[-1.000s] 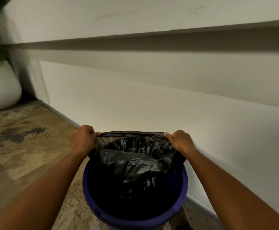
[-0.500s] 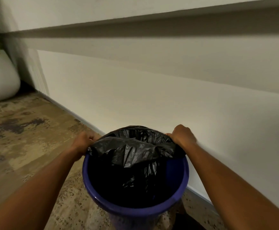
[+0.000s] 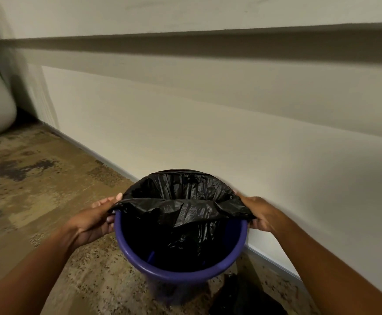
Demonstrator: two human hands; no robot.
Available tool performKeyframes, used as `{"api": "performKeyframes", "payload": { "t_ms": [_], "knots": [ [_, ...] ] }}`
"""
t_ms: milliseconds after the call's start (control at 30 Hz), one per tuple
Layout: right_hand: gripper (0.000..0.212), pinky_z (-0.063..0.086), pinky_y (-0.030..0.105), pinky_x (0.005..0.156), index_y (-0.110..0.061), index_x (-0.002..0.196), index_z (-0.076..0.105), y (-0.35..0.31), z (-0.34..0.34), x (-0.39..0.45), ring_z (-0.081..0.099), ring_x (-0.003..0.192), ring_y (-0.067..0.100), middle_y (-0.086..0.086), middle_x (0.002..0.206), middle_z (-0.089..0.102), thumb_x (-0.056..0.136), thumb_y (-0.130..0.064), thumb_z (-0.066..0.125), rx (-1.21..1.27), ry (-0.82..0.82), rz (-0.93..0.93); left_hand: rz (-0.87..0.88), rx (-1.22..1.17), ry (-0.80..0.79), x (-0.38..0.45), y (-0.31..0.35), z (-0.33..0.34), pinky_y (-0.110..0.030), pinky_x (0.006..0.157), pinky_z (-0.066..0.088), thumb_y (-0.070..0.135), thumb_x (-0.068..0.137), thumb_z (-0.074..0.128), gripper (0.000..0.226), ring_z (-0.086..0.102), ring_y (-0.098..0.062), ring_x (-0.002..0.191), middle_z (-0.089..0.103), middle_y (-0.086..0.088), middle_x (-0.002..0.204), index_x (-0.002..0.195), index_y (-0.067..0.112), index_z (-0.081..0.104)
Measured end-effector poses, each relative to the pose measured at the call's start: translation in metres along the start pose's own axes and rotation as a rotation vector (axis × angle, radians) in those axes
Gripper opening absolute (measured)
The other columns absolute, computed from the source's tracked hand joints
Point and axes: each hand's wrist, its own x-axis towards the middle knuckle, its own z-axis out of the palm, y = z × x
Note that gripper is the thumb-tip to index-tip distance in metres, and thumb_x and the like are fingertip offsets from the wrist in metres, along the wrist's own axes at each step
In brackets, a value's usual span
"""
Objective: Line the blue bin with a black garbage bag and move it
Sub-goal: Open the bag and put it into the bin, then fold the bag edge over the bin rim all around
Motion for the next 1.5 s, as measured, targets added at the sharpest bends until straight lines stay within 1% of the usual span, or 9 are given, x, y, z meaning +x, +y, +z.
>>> {"api": "performKeyframes", "payload": {
  "t_ms": [167,367,733,867,1067,1167,1233,1367,1500],
  "knots": [
    [0.017,0.047,0.027,0.057,-0.011,0.106,0.059,0.019,-0.019,-0.020,0.056,0.060,0.016,0.010,0.074,0.063,0.090,-0.016,0.064,0.266,-0.119,0.053,-0.087,0.107,0.036,-0.027,0.008,-0.011,-0.026,0.048,0.053,0.011,0.075,0.066,0.019,0.057,-0.012,0.045,0.063,-0.007,0.064,0.093,0.009,0.065],
    [0.036,0.050,0.027,0.053,-0.009,0.117,0.058,0.024,-0.014,-0.051,0.054,0.056,0.015,0.013,0.078,0.060,0.087,0.012,0.055,0.310,-0.199,0.071,-0.156,0.210,0.150,-0.054,0.017,0.002,-0.022,0.040,0.048,0.004,0.070,0.071,0.028,0.062,-0.016,0.044,0.063,-0.010,0.061,0.092,0.010,0.056],
    [0.033,0.048,0.030,0.062,-0.010,0.112,0.054,0.020,-0.004,-0.089,0.058,0.069,0.019,0.013,0.083,0.062,0.085,0.008,0.061,0.025,-0.074,-0.048,-0.259,0.304,0.222,-0.085,0.018,0.030,-0.018,0.038,0.046,-0.004,0.081,0.068,0.012,0.060,-0.014,0.041,0.061,-0.010,0.057,0.075,0.002,0.059],
    [0.032,0.051,0.031,0.066,-0.018,0.111,0.052,0.029,0.008,-0.093,0.060,0.075,0.020,0.013,0.097,0.064,0.085,-0.003,0.064,-0.270,0.055,-0.236,-0.282,0.344,0.269,-0.085,0.015,0.037,-0.018,0.038,0.047,-0.003,0.085,0.065,0.020,0.058,-0.014,0.038,0.058,-0.010,0.049,0.068,0.002,0.055],
    [0.053,0.045,0.041,0.098,-0.029,0.124,0.047,0.036,0.021,-0.100,0.046,0.119,0.026,0.005,0.134,0.044,0.078,-0.011,0.067,-0.969,0.311,-0.683,-0.273,0.344,0.292,-0.089,0.011,0.043,-0.026,0.044,0.055,-0.006,0.088,0.060,0.006,0.063,-0.017,0.039,0.060,-0.017,0.076,0.082,-0.005,0.057],
    [0.055,0.024,0.045,0.111,-0.031,0.132,0.048,0.029,0.036,-0.121,0.031,0.134,0.019,-0.003,0.144,0.038,0.079,-0.017,0.056,-1.040,0.089,-1.000,-0.247,0.350,0.287,-0.090,0.010,0.047,-0.028,0.050,0.057,-0.007,0.087,0.060,0.003,0.064,-0.018,0.046,0.060,-0.017,0.080,0.086,-0.006,0.057],
    [0.051,0.019,0.044,0.111,-0.031,0.136,0.046,0.029,0.050,-0.130,0.029,0.136,0.015,-0.007,0.145,0.040,0.085,-0.026,0.051,-1.088,-0.077,-1.033,-0.231,0.352,0.286,-0.092,0.010,0.049,-0.029,0.051,0.058,-0.007,0.087,0.060,0.003,0.065,-0.018,0.047,0.059,-0.017,0.080,0.087,-0.005,0.058],
    [0.061,0.023,0.047,0.113,-0.033,0.145,0.035,0.036,0.073,-0.125,0.041,0.133,0.017,-0.004,0.140,0.052,0.090,-0.052,0.054,-1.185,-0.119,-0.911,-0.214,0.328,0.266,-0.098,0.010,0.052,-0.031,0.056,0.058,-0.008,0.088,0.059,0.005,0.065,-0.018,0.050,0.059,-0.017,0.079,0.084,-0.005,0.058],
    [0.036,0.042,0.038,0.100,-0.026,0.123,0.063,0.029,0.075,-0.127,0.059,0.108,0.014,-0.005,0.115,0.067,0.088,-0.037,0.064,-1.152,-0.082,-1.026,-0.210,0.278,0.251,-0.103,0.009,0.052,-0.036,0.060,0.058,-0.011,0.088,0.056,0.006,0.061,-0.023,0.072,0.059,-0.020,0.082,0.085,-0.007,0.058]
  ]
}}
